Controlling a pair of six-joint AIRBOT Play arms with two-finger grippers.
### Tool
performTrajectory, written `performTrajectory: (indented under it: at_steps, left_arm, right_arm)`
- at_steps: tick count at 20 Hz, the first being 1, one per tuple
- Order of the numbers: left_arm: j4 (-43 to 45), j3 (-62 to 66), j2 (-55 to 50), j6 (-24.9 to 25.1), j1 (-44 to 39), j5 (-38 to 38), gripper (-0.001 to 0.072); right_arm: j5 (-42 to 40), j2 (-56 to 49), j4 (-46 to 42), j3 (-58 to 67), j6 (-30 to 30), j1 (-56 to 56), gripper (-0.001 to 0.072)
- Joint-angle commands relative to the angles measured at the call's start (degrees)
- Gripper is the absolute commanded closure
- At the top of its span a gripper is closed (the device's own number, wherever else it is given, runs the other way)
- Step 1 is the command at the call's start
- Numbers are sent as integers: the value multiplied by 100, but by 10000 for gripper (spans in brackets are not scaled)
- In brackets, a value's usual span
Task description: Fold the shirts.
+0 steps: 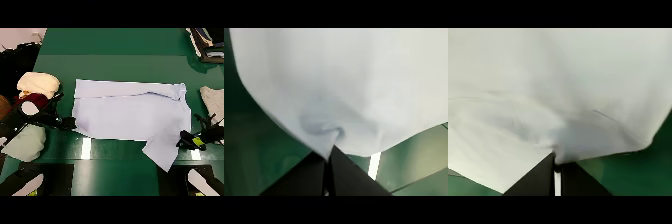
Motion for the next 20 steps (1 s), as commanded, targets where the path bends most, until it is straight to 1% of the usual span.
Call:
performTrajectory:
  at_steps: [1, 4, 6, 8, 10, 12, 14, 15, 17, 20]
  left_arm:
    - [72, 4, 48, -7, -2, -299, 688]
    - [610, -2, 708, -361, -2, -715, 688]
    - [1008, -35, 1335, -557, -2, -1412, 688]
    - [997, -107, 1934, -745, -2, -1978, 687]
    - [883, -79, 2354, -822, -2, -2127, 686]
    - [914, 22, 2413, -820, -2, -1770, 687]
    - [918, 118, 2345, -822, -2, -1025, 687]
    - [920, 175, 2225, -822, -2, -616, 687]
    - [918, 345, 1781, -817, -2, 7, 687]
    - [927, 848, 717, -796, -2, 789, 686]
  right_arm:
    - [-162, 337, -4, -24, -20, 219, 693]
    - [380, 1051, -280, -24, -52, 219, 693]
    - [859, 1613, -562, -22, -50, 216, 693]
    - [1128, 2212, -551, -11, -26, 219, 693]
    - [1259, 2664, -542, 205, 129, 219, 694]
    - [1088, 2761, -437, 688, 168, 219, 694]
    - [769, 2387, -68, 1255, 151, 225, 694]
    - [546, 2092, 90, 1506, 90, 282, 694]
    - [-61, 1384, 107, 2015, 76, 590, 694]
    - [-710, 114, 107, 2949, 76, 1086, 694]
